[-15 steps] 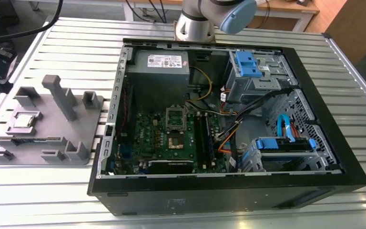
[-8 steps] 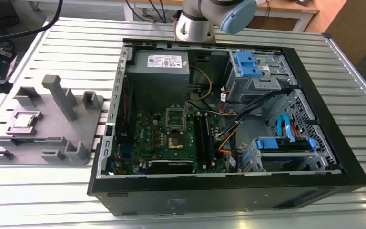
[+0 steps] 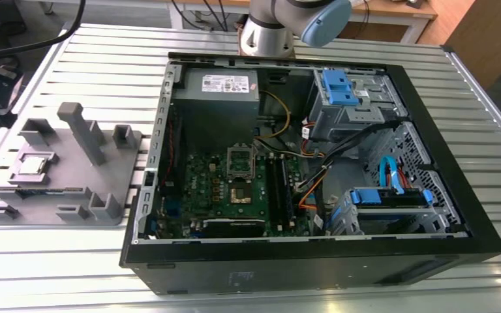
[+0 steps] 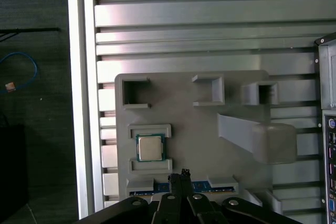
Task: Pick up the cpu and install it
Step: 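Reach for the cpu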
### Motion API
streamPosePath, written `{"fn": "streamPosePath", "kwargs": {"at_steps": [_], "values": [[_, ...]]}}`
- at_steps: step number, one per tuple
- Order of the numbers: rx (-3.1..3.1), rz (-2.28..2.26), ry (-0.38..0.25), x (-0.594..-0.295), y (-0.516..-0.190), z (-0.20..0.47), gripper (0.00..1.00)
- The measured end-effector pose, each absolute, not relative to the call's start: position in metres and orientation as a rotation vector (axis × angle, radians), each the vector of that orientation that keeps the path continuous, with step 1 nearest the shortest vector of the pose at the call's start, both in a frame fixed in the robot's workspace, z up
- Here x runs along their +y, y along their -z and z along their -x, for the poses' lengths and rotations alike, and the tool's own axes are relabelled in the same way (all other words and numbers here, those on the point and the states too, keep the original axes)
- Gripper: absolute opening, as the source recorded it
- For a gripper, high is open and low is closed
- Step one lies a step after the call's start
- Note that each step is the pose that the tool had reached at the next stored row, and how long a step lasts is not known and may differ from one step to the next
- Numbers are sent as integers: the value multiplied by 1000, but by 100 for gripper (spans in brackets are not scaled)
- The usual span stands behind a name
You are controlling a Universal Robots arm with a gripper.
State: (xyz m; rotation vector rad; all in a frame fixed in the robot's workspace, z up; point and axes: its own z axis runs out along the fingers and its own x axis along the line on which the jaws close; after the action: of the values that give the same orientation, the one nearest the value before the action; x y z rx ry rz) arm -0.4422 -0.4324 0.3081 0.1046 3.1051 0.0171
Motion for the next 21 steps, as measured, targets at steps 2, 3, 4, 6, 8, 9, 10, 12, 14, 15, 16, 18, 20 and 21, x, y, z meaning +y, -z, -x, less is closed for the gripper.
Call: {"fn": "streamPosePath", "kwargs": {"at_steps": [2,3,4,6,8,9,10,12,14,15,16,18,20,21], "values": [[3105,-104,-17,-432,-308,443,11],[3105,-104,-17,-432,-307,443,11],[3105,-104,-17,-432,-307,444,11],[3105,-104,-17,-432,-306,445,11],[3105,-104,-17,-432,-305,446,11],[3105,-104,-17,-432,-305,446,11],[3105,-104,-17,-432,-305,446,11],[3105,-104,-17,-432,-304,447,11],[3105,-104,-17,-432,-304,447,11],[3105,-104,-17,-432,-304,448,11],[3105,-104,-17,-432,-303,448,11],[3105,-104,-17,-432,-303,449,11],[3104,-104,-17,-432,-301,450,11],[3104,-104,-17,-432,-301,451,11]]}}
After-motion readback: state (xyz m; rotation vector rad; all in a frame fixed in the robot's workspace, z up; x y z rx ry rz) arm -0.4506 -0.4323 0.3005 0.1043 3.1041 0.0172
